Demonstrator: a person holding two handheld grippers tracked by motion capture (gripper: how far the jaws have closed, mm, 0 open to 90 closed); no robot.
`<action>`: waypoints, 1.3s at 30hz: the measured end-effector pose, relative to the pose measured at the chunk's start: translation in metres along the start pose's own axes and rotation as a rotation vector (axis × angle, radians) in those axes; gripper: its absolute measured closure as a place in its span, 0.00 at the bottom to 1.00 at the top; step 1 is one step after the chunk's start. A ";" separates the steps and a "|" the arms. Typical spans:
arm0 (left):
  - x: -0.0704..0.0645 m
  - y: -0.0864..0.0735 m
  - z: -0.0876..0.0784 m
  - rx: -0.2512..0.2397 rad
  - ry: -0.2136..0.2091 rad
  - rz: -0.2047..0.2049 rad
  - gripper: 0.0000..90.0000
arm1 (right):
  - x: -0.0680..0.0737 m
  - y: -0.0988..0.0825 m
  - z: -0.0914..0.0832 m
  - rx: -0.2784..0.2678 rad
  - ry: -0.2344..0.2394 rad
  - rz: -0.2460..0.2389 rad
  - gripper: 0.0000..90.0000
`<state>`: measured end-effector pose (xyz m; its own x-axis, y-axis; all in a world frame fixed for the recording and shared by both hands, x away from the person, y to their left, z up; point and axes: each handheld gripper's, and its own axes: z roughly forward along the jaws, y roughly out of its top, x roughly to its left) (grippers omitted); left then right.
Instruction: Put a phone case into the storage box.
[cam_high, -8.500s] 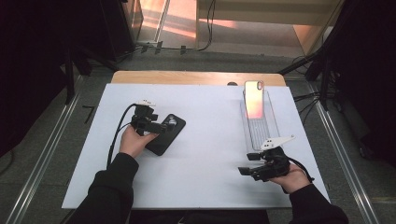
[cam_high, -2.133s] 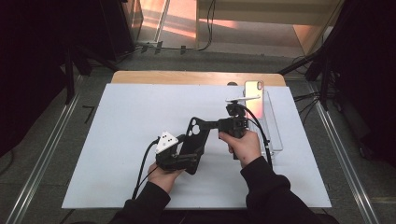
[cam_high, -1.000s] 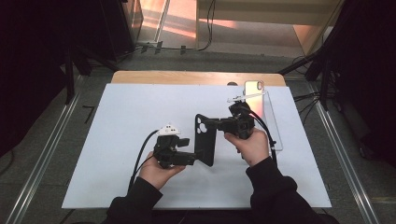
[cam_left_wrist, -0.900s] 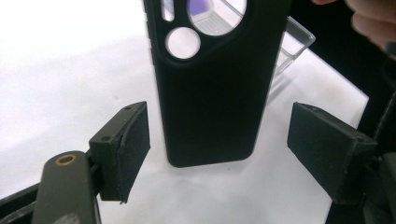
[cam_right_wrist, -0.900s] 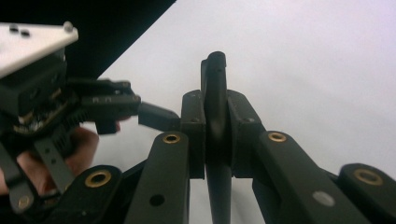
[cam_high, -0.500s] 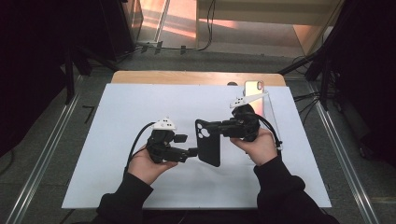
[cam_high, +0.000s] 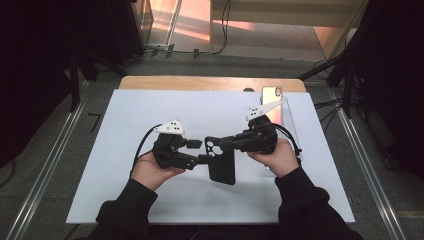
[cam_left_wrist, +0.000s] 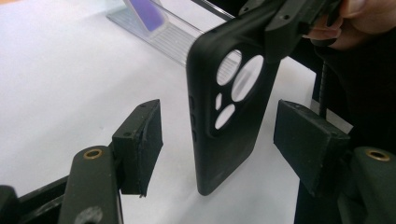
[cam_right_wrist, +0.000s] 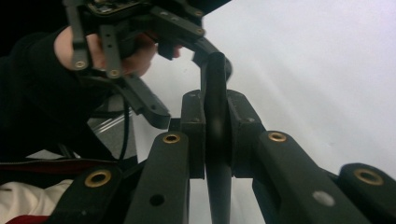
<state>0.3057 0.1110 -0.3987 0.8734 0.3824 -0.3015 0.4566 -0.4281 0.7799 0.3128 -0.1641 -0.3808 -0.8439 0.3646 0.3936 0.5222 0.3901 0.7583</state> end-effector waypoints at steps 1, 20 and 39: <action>0.001 0.000 0.001 0.004 -0.005 0.004 0.37 | 0.001 0.000 0.001 0.003 0.006 0.000 0.86; 0.009 -0.004 0.001 0.002 -0.183 0.074 0.85 | 0.001 -0.002 0.008 0.003 0.131 -0.033 0.83; 0.011 0.002 -0.020 -0.012 0.048 -0.121 0.86 | -0.001 -0.004 -0.001 -0.147 -0.097 -0.025 0.31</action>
<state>0.3130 0.1310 -0.3901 0.8025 0.4700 -0.3675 0.5563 -0.3669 0.7456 0.3110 -0.1669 -0.3839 -0.8369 0.4390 0.3269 0.4716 0.2750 0.8379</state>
